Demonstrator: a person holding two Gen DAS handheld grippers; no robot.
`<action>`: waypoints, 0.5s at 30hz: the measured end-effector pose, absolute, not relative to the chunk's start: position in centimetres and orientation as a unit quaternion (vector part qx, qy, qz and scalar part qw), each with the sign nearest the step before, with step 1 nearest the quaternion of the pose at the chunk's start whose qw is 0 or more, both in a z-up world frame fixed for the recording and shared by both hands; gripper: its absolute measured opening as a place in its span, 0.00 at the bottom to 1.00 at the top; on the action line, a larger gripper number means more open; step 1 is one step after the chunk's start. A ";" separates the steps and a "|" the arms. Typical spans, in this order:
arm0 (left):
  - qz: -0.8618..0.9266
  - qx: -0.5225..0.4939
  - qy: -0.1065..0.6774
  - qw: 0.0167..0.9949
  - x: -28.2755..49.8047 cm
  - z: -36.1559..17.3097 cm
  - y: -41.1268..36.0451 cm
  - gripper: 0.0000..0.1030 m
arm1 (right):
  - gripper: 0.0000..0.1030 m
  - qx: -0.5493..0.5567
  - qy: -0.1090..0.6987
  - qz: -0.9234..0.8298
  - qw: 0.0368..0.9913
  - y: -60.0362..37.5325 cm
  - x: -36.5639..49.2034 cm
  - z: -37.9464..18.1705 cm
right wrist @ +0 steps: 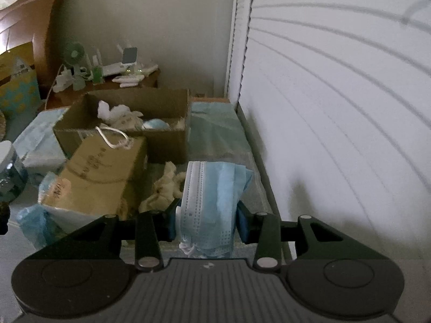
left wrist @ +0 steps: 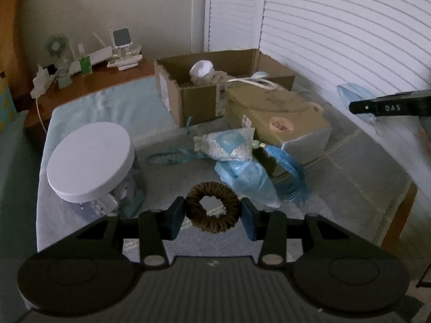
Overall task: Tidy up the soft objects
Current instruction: 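Carry the brown ring to the box with the left gripper while the right gripper carries the blue mask there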
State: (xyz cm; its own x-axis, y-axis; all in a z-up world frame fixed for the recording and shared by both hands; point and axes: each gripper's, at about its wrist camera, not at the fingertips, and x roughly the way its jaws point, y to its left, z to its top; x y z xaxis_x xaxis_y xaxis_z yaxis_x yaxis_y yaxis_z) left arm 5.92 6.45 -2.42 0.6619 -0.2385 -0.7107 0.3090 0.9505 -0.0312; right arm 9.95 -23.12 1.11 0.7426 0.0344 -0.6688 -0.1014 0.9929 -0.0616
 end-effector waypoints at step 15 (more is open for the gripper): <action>-0.166 0.039 0.357 0.918 6.6 -0.1 7.1 0.42 | 0.45 -0.076 0.312 0.096 0.942 -19.1 16.7 5.3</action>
